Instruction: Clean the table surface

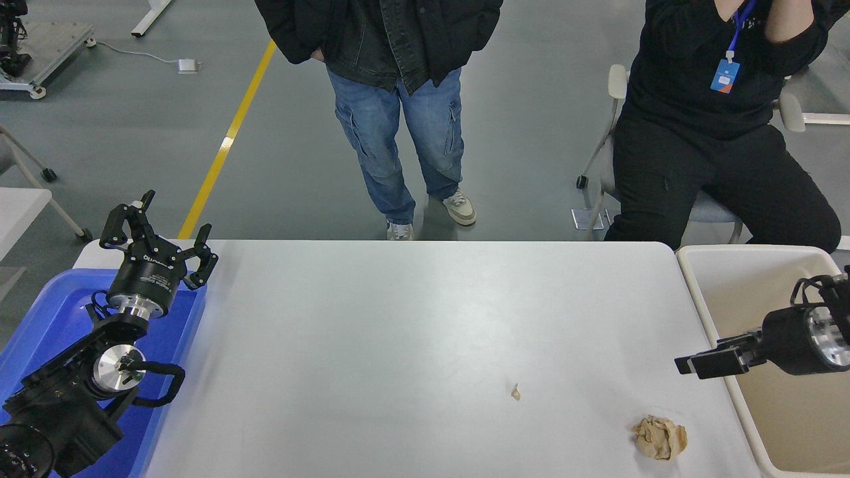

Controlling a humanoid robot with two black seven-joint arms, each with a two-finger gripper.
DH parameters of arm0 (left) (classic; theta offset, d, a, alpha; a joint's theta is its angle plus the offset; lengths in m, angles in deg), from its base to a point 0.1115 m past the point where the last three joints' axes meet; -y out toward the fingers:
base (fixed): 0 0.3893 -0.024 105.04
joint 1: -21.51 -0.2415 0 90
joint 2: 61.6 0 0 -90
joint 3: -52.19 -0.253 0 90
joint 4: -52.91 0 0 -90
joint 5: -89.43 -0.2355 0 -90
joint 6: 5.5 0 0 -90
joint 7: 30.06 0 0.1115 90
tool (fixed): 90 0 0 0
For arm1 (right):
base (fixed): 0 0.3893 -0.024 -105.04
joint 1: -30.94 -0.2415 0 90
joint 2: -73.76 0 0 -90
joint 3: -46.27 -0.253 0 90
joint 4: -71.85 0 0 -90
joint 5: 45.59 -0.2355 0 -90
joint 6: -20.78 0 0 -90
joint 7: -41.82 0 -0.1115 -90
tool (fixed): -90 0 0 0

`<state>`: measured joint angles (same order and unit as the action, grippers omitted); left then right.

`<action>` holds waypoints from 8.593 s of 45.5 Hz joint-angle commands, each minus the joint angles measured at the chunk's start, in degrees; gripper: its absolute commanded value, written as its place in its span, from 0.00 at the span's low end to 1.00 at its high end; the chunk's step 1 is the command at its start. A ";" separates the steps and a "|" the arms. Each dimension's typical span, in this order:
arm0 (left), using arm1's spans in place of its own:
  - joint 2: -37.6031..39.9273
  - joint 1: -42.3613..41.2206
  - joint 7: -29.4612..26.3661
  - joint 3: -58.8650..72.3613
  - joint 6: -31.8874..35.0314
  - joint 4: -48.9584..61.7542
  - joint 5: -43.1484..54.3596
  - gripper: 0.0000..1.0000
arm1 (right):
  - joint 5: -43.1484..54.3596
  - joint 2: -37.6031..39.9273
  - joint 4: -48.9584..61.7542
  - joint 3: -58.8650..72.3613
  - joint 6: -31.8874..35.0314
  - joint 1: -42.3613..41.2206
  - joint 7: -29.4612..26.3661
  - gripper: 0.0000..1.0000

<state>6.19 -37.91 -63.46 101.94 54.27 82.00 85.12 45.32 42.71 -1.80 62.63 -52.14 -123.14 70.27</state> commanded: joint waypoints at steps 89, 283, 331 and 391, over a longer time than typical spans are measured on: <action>-0.02 0.00 0.00 0.00 0.00 0.01 0.00 1.00 | 2.78 -15.53 15.99 -4.23 -12.52 18.82 -0.06 0.98; 0.06 0.00 0.00 0.00 0.00 0.01 0.00 1.00 | -67.26 -22.03 71.80 -13.64 -15.24 13.90 -20.80 0.00; -0.02 0.00 0.00 0.00 0.00 0.01 0.00 1.00 | -67.79 -41.28 71.89 -9.59 -18.40 26.38 -25.37 0.00; -0.02 0.00 0.00 0.00 0.00 0.01 0.00 1.00 | -67.88 -41.55 74.26 -10.21 -26.31 26.29 -25.02 0.81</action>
<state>6.22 -37.91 -63.46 101.94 54.26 81.99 85.12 -22.56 1.18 72.42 52.95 -76.94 -97.05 45.10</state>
